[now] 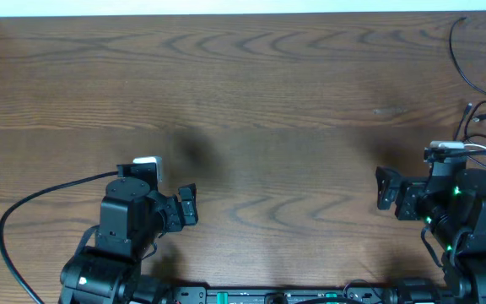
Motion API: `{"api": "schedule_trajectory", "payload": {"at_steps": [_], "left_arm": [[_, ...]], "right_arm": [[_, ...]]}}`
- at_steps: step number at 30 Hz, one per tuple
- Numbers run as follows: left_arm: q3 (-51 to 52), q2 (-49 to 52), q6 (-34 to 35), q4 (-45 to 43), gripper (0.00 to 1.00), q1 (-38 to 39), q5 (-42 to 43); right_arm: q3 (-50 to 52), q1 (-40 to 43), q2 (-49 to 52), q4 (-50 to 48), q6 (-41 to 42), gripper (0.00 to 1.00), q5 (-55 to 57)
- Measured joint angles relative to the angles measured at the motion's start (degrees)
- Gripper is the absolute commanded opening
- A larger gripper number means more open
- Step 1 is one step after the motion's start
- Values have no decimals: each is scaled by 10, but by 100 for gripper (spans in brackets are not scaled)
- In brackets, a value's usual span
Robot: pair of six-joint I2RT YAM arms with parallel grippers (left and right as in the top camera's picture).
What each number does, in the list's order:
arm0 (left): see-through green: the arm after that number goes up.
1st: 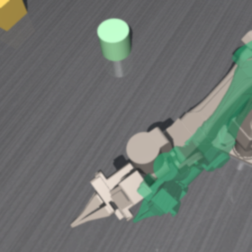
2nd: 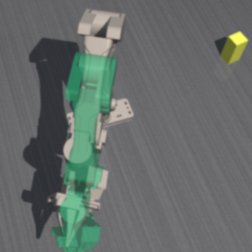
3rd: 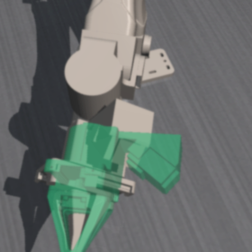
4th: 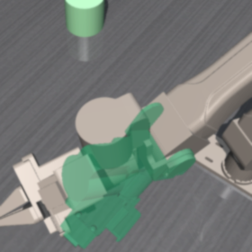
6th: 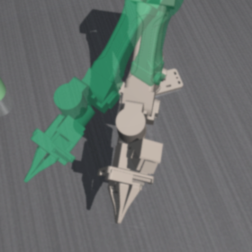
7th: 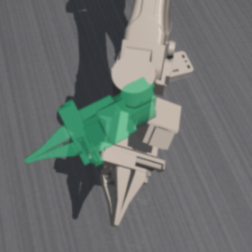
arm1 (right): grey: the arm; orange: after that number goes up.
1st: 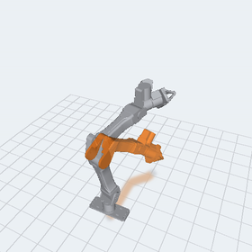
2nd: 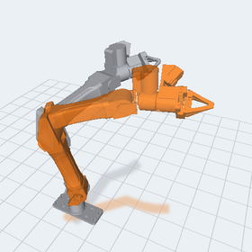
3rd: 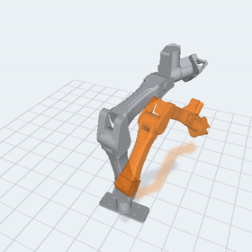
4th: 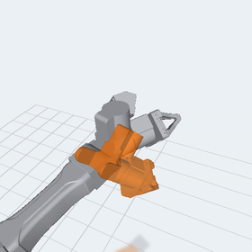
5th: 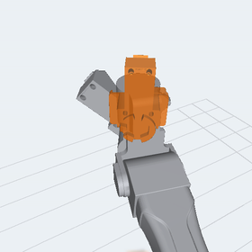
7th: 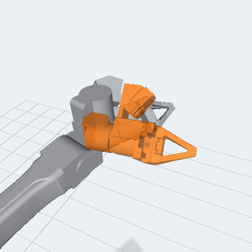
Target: Untangle cables
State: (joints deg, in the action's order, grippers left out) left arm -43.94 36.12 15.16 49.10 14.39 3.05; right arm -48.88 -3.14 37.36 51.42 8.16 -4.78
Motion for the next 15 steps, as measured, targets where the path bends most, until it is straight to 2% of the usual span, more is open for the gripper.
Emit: {"api": "schedule_trajectory", "payload": {"at_steps": [15], "left_arm": [[0,1,0,0,98,0,0]], "right_arm": [[6,0,-3,112,-4,99,23]]}}
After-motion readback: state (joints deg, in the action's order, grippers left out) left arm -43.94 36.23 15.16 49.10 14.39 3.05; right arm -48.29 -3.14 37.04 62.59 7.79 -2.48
